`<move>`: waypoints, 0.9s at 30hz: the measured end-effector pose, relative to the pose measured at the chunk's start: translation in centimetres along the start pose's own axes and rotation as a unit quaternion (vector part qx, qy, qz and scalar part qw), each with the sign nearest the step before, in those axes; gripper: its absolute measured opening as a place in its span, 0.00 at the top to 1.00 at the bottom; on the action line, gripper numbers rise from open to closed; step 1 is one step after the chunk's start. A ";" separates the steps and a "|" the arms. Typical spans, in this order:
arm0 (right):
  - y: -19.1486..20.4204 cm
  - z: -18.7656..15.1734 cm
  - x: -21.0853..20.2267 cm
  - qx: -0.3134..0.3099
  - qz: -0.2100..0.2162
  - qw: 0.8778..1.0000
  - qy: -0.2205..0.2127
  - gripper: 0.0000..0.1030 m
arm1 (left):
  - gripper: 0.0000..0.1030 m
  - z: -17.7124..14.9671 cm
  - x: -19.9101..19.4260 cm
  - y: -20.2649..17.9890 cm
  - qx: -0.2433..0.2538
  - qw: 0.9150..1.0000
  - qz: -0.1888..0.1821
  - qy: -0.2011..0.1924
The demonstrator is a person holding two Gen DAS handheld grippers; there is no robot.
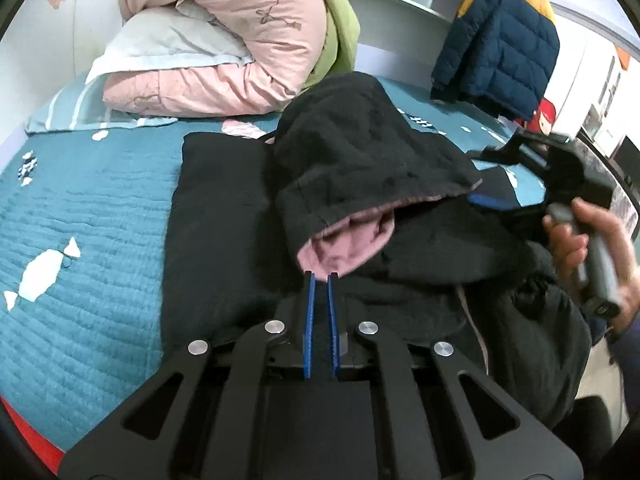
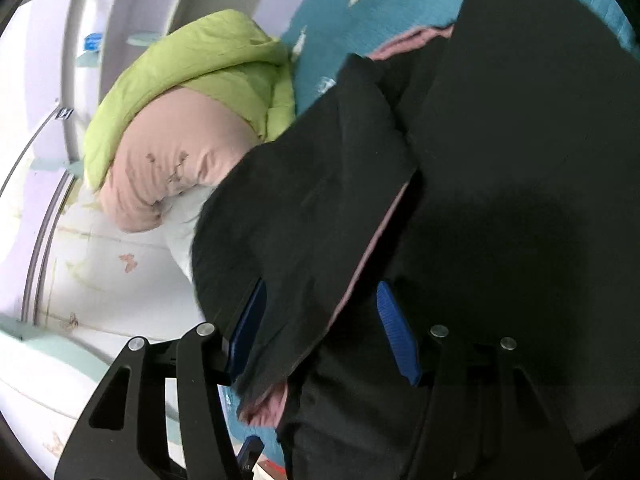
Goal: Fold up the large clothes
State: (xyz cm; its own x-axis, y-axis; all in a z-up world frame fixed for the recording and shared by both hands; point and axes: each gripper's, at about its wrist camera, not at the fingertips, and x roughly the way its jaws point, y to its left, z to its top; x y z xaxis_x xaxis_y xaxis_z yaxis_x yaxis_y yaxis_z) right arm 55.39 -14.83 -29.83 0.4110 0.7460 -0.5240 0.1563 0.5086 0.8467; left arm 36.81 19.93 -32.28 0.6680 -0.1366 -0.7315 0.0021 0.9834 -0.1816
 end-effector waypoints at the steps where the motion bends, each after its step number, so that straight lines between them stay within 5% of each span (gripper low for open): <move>1: -0.6 0.2 1.0 0.017 -0.006 1.000 0.004 0.51 | 0.88 0.2 0.4 0.1 -0.003 1.000 0.004 0.003; 2: -1.0 0.4 1.4 0.028 0.007 1.000 0.004 0.63 | 0.85 0.4 0.9 0.1 -0.006 1.000 0.007 0.008; 3: -1.0 0.5 1.8 0.035 0.039 0.999 0.003 0.97 | 0.84 0.6 1.1 0.2 -0.009 1.000 0.007 0.010; 6: 1.2 0.9 0.2 0.016 0.106 0.994 -0.015 0.96 | 0.70 0.9 1.6 0.2 -0.018 1.000 0.001 0.006; 8: 3.4 1.7 -2.0 -0.001 0.157 0.987 -0.041 0.96 | 0.32 1.1 1.8 -0.2 -0.031 0.999 0.006 -0.005; 9: 4.1 2.2 -3.0 -0.003 0.168 0.984 -0.053 0.96 | 0.30 1.2 1.9 -0.4 -0.040 0.999 0.001 -0.011; 14: 4.2 5.4 -6.2 0.015 0.195 0.978 -0.079 0.96 | 0.30 2.4 4.7 -2.5 -0.090 0.995 -0.039 -0.004; 22: -0.2 8.3 -11.3 0.067 0.233 0.965 -0.105 0.96 | 0.30 5.2 9.5 -6.3 -0.055 0.997 0.049 -0.007; 27: -4.1 8.5 -13.0 0.085 0.235 0.963 -0.102 0.96 | 0.66 7.2 7.7 -5.1 -0.007 0.996 0.078 -0.045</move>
State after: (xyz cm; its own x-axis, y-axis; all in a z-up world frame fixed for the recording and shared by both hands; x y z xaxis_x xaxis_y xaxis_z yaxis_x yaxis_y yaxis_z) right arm 57.03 -30.23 -25.69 0.6380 0.7673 -0.0646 0.0470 0.0449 0.9979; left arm 47.29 14.72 -32.25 0.7236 0.0298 -0.6896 -0.1172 0.9899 -0.0802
